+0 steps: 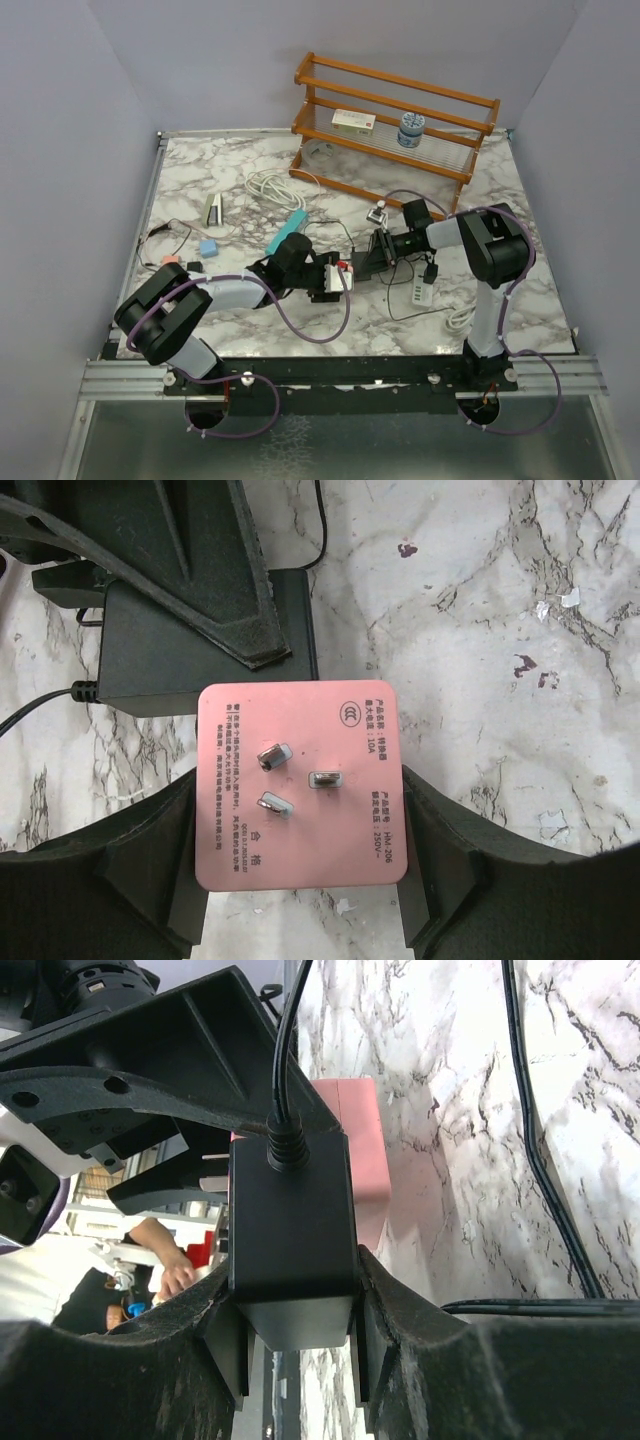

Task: Pull the plug off the socket

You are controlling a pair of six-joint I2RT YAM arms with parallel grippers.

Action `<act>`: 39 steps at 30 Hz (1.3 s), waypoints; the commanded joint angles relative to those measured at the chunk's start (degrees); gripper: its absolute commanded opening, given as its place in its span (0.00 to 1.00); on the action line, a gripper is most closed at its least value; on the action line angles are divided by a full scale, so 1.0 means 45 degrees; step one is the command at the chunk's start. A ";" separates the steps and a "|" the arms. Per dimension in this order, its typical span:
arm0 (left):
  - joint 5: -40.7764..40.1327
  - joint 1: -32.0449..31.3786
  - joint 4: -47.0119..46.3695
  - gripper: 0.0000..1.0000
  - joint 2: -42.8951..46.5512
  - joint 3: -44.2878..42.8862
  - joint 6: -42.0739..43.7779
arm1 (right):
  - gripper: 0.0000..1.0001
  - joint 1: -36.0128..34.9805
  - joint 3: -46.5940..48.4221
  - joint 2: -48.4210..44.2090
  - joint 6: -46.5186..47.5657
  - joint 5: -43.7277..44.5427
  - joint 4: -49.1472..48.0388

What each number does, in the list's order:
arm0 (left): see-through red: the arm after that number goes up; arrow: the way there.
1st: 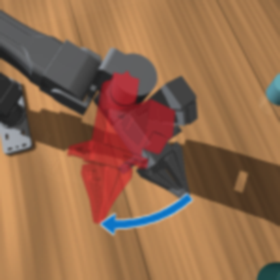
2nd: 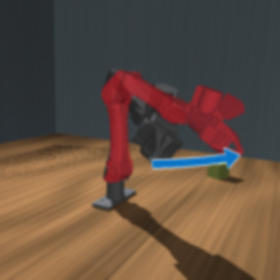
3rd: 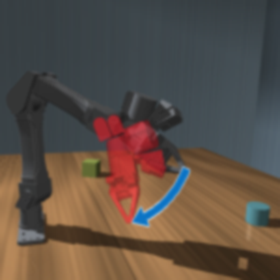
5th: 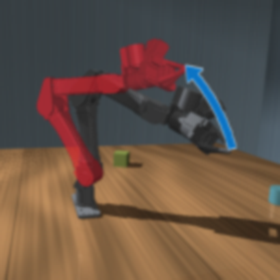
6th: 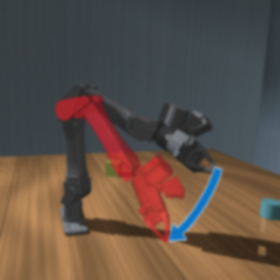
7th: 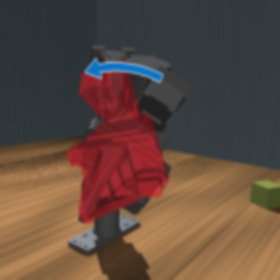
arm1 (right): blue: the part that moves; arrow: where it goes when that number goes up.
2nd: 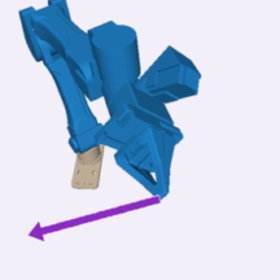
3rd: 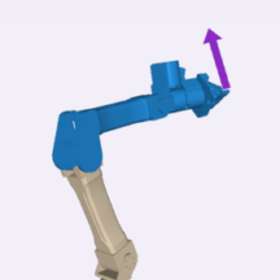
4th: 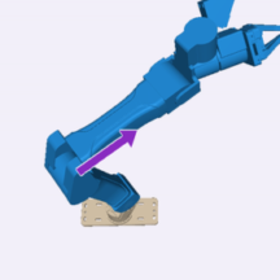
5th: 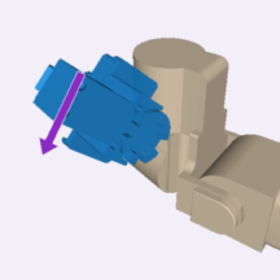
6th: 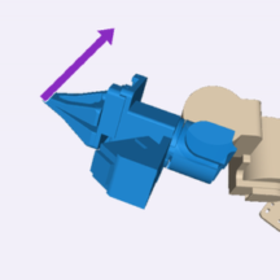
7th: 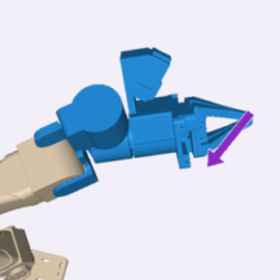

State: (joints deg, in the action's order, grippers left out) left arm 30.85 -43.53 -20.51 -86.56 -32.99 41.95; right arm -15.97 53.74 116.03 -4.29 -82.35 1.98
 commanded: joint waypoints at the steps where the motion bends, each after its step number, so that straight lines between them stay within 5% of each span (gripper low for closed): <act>1: 0.0288 0.0256 -0.0313 0.00 0.0589 0.0329 -0.0220 | 0.00 0.0677 -0.0496 0.0019 -0.0506 0.0110 -0.1481; 10: 0.0188 0.0259 -0.1015 0.00 0.0402 0.0444 -0.1088 | 0.00 0.0833 -0.0525 -0.0835 -0.0228 0.1295 -0.0816; 17: 0.0283 0.0253 -0.2465 0.00 0.0015 0.0922 -0.1953 | 0.00 0.1203 -0.0775 -0.1099 -0.0910 0.0217 -0.1711; 22: 0.0347 0.0349 -0.2770 0.00 0.0056 0.1199 -0.1771 | 0.01 0.1229 -0.0526 -0.1458 0.0077 0.0855 -0.0552; 30: 0.0378 0.0352 -0.2805 0.00 0.0077 0.1406 -0.1078 | 0.00 0.1243 0.1386 -0.0861 0.3600 0.2685 0.4936; 39: 0.1153 0.0388 -0.3058 0.00 0.0121 0.1684 -0.1277 | 0.00 0.1467 0.1184 -0.0669 0.4815 0.1617 0.5594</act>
State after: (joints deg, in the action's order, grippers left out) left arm 31.83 -42.06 -33.89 -86.59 -26.48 36.71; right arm -11.18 58.65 111.77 12.14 -76.82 23.09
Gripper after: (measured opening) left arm 0.663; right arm 0.410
